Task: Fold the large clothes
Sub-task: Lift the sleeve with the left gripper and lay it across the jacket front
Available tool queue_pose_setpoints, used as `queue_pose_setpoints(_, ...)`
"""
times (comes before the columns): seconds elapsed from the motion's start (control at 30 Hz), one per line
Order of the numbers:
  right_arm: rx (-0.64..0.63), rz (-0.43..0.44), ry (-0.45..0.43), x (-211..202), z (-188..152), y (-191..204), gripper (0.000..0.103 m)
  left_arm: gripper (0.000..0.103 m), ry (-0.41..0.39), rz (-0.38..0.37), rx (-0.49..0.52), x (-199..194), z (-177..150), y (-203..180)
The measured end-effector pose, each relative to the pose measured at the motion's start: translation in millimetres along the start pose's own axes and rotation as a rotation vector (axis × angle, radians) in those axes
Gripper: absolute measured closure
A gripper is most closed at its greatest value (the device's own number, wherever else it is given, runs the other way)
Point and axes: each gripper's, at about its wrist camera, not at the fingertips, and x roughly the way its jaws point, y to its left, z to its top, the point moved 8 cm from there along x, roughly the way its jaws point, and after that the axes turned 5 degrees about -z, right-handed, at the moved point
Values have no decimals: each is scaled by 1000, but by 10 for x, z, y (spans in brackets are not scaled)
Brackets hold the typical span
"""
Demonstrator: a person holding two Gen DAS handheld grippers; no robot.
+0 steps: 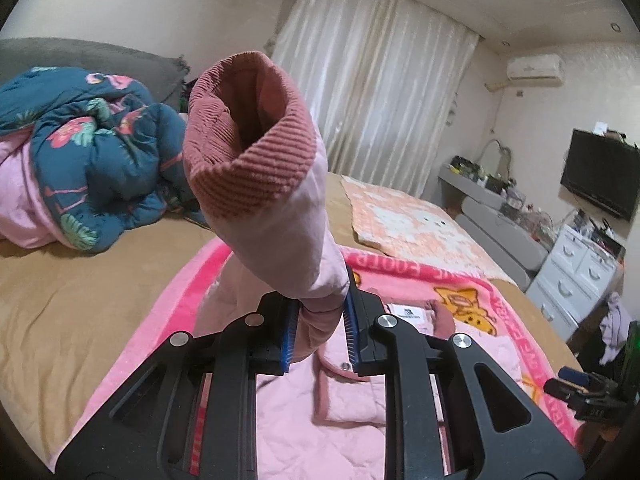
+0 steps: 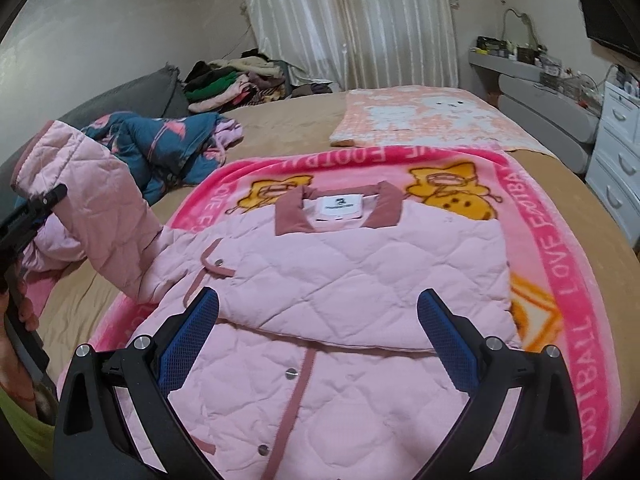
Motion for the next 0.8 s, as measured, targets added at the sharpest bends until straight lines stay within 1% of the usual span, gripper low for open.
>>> queue_pose_setpoints(0.2, 39, -5, -9, -35, 32, -232, 4, 91, 32, -31, 38, 159, -77, -311)
queue_pose_setpoints(0.47, 57, -45, -9, -66, 2, -559, 4, 91, 62, -77, 83, 368, -220, -722)
queue_pose_setpoints(0.6, 70, -69, -9, -99, -1, -741, 4, 91, 88, -111, 101, 481, -306, -929)
queue_pose_setpoints(0.8, 89, -90, -14, -122, 26, -942, 4, 91, 121, -163, 156, 641, -439, -1324)
